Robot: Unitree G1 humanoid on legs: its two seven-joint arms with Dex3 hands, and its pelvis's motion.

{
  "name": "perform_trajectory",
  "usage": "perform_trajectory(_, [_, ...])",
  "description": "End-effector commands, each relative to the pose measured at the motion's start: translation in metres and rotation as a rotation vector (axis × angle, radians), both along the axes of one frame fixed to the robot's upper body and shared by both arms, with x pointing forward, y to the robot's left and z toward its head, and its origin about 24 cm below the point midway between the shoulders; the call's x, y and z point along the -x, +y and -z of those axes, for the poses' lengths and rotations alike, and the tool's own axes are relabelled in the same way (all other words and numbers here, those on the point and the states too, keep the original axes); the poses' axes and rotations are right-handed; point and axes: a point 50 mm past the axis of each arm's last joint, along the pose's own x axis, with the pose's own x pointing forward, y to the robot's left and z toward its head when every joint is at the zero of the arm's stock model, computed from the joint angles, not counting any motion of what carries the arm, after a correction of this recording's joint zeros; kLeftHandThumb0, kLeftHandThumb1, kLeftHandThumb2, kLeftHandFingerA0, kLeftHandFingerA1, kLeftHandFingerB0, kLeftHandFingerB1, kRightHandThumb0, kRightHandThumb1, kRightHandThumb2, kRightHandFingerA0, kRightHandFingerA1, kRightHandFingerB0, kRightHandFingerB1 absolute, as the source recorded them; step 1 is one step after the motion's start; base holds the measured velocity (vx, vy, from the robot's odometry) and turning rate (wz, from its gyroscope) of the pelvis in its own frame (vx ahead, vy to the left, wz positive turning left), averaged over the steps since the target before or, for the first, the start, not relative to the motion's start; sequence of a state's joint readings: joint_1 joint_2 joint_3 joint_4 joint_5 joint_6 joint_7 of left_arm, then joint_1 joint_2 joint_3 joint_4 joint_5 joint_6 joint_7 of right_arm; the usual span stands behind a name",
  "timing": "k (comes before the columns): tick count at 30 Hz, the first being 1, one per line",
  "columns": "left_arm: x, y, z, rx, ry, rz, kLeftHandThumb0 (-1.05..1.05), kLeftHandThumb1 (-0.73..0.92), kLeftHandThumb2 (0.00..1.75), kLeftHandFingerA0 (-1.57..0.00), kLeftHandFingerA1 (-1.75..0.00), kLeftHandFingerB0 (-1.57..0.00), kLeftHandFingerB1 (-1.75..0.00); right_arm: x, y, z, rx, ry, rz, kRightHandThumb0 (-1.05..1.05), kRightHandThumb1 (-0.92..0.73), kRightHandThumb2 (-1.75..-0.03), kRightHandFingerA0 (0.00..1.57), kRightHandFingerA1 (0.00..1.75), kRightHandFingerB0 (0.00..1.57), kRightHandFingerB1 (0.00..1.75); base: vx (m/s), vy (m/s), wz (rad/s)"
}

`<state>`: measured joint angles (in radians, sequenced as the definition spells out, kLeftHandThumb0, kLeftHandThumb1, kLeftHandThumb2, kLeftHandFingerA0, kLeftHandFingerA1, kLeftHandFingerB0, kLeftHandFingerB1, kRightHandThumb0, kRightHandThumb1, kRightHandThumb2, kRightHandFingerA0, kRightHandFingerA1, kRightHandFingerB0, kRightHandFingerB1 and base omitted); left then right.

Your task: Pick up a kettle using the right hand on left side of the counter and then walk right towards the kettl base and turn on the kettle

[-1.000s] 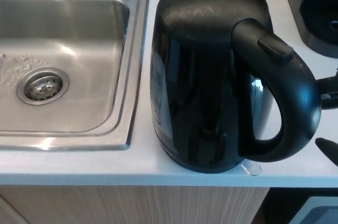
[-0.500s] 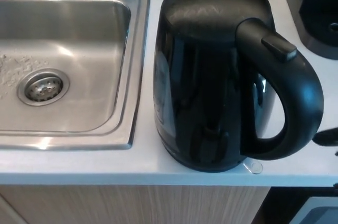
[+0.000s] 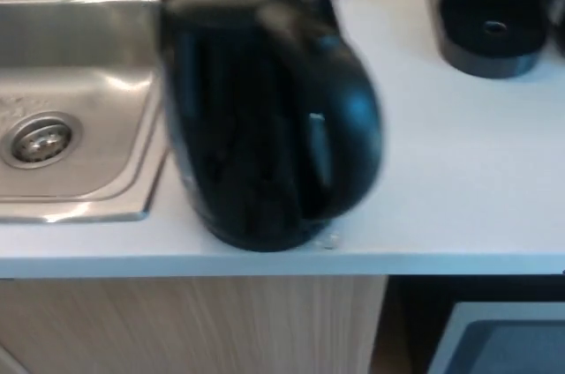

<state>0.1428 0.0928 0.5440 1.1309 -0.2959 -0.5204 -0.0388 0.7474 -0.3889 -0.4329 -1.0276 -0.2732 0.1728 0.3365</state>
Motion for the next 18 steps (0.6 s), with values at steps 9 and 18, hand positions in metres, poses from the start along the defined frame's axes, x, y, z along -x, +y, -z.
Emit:
perform_trajectory(9, [-0.002,0.01,-0.011,-0.072,-0.055,0.004,0.12,0.66,0.94,-0.96,-0.87,-0.92,-0.82,-0.003,0.013,-0.015,0.032,-0.202,-0.074,-0.23,-0.61,-0.58,0.95,0.75,0.42,0.46,-0.03,0.013,0.0])
perform_trajectory(18, [-0.008,0.009,-0.014,-0.1,-0.059,0.032,0.14,0.63,0.92,-0.92,-0.84,-0.89,-0.8,-0.012,0.027,-0.013,-0.024,-0.302,-0.136,-0.22,-0.6,-0.57,1.01,0.81,0.46,0.47,-0.01,0.227,0.06])
